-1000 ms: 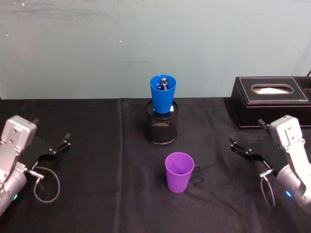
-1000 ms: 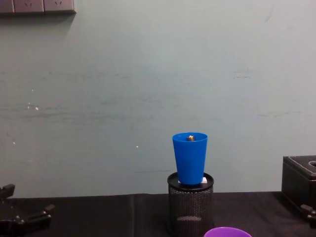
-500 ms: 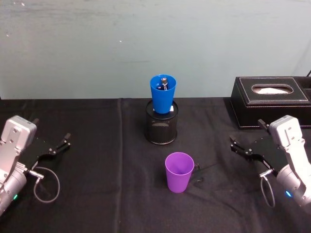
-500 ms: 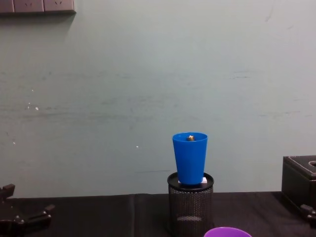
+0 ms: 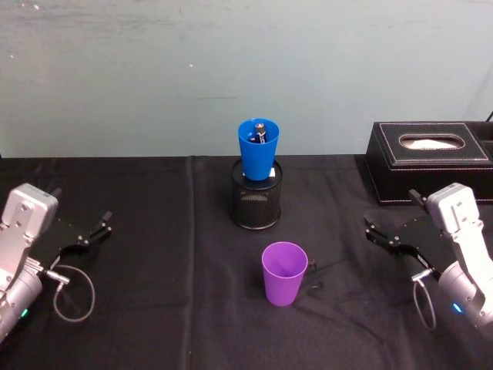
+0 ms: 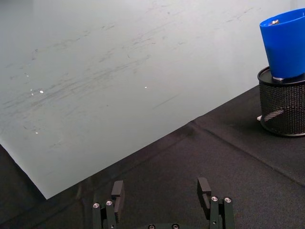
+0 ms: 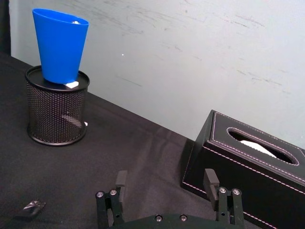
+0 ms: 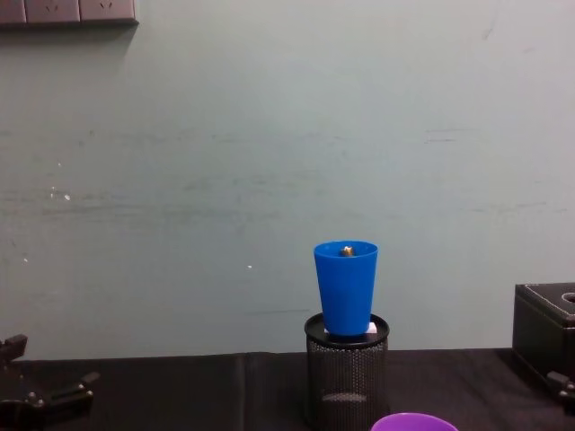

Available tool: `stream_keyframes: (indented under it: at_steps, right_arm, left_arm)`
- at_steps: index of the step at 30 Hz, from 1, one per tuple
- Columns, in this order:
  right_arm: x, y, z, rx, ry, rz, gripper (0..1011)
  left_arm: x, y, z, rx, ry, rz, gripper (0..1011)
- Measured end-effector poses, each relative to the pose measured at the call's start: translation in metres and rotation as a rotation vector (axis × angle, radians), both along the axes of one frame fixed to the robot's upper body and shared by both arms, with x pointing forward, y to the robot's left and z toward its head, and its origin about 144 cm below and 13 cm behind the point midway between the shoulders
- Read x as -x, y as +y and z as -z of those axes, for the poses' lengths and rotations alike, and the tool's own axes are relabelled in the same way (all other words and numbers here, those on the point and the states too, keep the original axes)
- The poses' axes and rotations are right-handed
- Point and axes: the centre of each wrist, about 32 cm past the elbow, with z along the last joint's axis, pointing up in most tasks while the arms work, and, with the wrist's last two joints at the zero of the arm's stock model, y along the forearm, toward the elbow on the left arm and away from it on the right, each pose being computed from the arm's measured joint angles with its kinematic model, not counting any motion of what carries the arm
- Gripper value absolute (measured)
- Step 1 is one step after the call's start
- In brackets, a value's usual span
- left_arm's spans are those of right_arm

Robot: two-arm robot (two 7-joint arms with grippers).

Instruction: Pick up one cup with a gripper and tap it against the other cup.

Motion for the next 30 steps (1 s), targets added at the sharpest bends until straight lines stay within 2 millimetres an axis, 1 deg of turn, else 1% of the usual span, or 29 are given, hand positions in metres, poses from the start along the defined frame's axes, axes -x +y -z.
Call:
stream_keyframes:
  at_steps: [8, 10, 16, 19, 21, 22, 26, 30]
  right_arm:
    - [-0.001, 0.000, -0.001, 0.000, -0.006, -0.004, 1003]
    - [-0.005, 0.000, -0.006, 0.000, -0.038, -0.029, 1003]
    - [-0.007, 0.004, -0.017, -0.018, -0.083, -0.087, 1003]
    - [-0.001, 0.009, -0.020, -0.054, -0.083, -0.143, 1003]
    - [0.005, 0.010, -0.019, -0.078, -0.070, -0.171, 1003]
    - [0.005, 0.010, -0.019, -0.078, -0.070, -0.171, 1003]
    - [0.022, 0.012, -0.012, -0.131, -0.024, -0.237, 1003]
    - [0.033, 0.013, -0.005, -0.155, 0.017, -0.286, 1003]
  left_arm:
    - [0.000, 0.000, 0.000, 0.000, 0.000, 0.000, 1000]
    - [0.000, 0.000, 0.000, 0.000, 0.000, 0.000, 1000]
    - [0.000, 0.000, 0.000, 0.000, 0.000, 0.000, 1000]
    - [0.000, 0.000, 0.000, 0.000, 0.000, 0.000, 1000]
    - [0.000, 0.000, 0.000, 0.000, 0.000, 0.000, 1000]
    - [0.000, 0.000, 0.000, 0.000, 0.000, 0.000, 1000]
    - [0.000, 0.000, 0.000, 0.000, 0.000, 0.000, 1000]
    - [0.000, 0.000, 0.000, 0.000, 0.000, 0.000, 1000]
